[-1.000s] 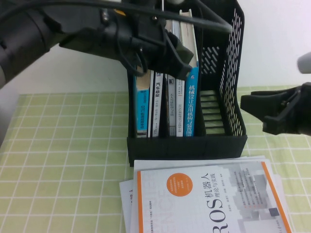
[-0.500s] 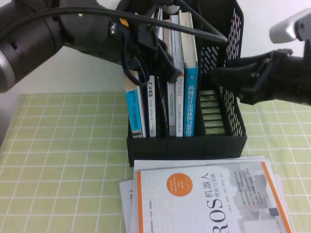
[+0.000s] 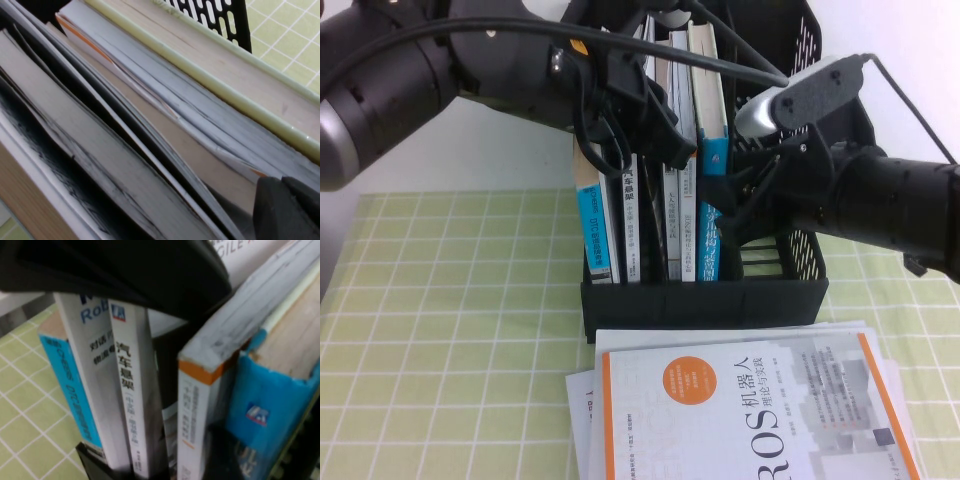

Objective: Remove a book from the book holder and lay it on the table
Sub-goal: Pick up the right side book from the book shelf, then place the picked book on the book

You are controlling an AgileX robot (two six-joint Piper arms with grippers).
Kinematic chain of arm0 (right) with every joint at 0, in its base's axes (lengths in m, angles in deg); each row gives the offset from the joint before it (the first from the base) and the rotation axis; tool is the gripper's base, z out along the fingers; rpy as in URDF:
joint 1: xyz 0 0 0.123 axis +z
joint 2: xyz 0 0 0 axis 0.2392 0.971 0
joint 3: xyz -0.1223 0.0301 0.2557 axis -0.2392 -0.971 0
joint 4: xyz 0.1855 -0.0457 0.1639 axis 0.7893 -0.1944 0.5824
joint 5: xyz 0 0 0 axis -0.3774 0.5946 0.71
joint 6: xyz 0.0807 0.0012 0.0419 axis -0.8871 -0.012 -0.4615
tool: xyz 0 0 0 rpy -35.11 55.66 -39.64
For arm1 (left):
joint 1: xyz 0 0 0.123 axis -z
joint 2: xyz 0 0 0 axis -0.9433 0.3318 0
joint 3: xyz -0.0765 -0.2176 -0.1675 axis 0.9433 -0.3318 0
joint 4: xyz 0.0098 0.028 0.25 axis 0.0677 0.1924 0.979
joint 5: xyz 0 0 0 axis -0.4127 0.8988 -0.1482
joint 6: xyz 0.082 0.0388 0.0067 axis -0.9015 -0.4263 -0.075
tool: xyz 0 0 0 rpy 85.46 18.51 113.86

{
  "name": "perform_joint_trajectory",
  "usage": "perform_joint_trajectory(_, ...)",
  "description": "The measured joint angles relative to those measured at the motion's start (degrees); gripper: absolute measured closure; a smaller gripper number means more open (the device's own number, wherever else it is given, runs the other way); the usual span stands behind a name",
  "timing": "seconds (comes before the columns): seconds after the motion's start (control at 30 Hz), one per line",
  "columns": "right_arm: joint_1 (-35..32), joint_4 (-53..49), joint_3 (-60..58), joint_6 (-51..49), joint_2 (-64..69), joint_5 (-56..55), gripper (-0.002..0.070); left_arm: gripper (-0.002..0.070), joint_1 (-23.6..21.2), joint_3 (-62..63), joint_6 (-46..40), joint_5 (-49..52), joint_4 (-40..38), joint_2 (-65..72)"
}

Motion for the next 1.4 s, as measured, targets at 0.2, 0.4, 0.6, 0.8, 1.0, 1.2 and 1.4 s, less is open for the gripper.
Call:
perform_joint_trajectory(0.2, 0.3, 0.3, 0.5, 0.1, 0.4, -1.2, 0.0278, 0.0678, 0.0, 0.0, 0.0, 0.0, 0.1, 0.0)
perform_joint_trajectory(0.4, 0.3, 0.8, 4.9, -0.1, 5.2, -4.7, 0.0276, 0.0678, 0.0, 0.0, 0.0, 0.0, 0.1, 0.0)
perform_joint_trajectory(0.6, 0.3, 1.3, 10.8, -0.2, 10.0, -5.4, 0.0317, 0.0678, 0.0, 0.0, 0.0, 0.0, 0.1, 0.0)
perform_joint_trajectory(0.8, 0.3, 2.2, 12.3, 0.4, 10.4, -6.2, 0.0323, 0.0678, 0.0, 0.0, 0.1, 0.0, 0.1, 0.0)
perform_joint_trajectory(1.0, 0.2, 2.2, 11.5, -0.9, 6.0, -6.5, 0.0347, 0.0678, 0.0, 0.0, 0.1, 0.0, 0.1, -0.5)
perform_joint_trajectory(1.2, 0.1, 1.8, 11.8, -1.4, -5.0, -5.1, 0.0413, 0.0678, 0.0, 0.0, 0.3, 0.1, 0.3, -4.5)
perform_joint_trajectory(1.4, -0.2, 1.0, 13.0, -1.7, -16.7, -0.5, 0.0463, 0.0678, 0.0, 0.0, 1.8, 2.6, 0.7, -11.7)
